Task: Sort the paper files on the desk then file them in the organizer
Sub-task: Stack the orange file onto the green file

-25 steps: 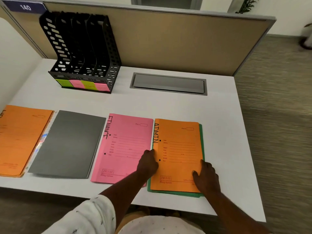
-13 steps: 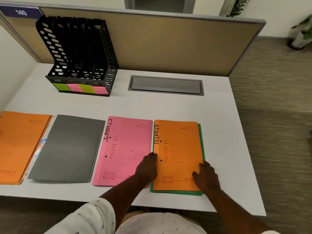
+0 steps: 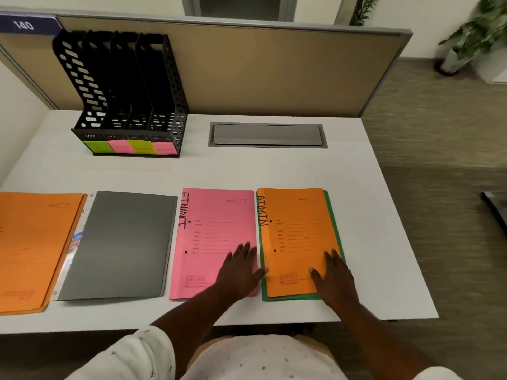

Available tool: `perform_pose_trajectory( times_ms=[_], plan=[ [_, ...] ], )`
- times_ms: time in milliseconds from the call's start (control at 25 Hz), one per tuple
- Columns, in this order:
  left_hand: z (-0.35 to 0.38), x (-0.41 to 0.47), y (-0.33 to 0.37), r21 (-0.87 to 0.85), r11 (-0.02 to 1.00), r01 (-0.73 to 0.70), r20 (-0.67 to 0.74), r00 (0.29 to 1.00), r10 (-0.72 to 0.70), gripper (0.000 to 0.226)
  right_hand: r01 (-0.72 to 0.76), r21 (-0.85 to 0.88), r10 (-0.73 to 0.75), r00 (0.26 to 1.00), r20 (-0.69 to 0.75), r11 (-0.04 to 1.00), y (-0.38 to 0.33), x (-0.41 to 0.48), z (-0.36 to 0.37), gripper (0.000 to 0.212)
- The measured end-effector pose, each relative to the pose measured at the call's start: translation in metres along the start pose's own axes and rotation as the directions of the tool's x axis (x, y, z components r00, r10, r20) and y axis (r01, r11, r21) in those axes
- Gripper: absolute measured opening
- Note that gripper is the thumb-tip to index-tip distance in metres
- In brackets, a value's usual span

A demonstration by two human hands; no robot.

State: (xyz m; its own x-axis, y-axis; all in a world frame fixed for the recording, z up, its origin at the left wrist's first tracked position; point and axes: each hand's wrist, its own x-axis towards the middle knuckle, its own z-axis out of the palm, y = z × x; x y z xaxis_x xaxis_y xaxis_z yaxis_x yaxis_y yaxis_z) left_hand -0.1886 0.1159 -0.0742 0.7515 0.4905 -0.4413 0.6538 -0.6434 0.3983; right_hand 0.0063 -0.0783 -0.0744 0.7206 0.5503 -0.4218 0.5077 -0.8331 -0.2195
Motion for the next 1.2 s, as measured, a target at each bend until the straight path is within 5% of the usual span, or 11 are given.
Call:
perform_pose_trajectory(
  times_ms=[800,1200],
  plan=[
    [-0.001,-0.145,-0.071,-0.024,1.000,0.019,-0.123,0.992,-0.022,0.076,0.194,0.024,-0.189,0.972,-0.137,0.981,-0.093,-0.113,0.037,0.079],
    [-0.006,-0.240,-0.155,-0.007,0.998,0.069,-0.090,0.994,-0.069,0.078,0.247,0.002,-0.246,0.967,-0.058,0.969,-0.179,-0.191,0.098,0.080]
  ],
)
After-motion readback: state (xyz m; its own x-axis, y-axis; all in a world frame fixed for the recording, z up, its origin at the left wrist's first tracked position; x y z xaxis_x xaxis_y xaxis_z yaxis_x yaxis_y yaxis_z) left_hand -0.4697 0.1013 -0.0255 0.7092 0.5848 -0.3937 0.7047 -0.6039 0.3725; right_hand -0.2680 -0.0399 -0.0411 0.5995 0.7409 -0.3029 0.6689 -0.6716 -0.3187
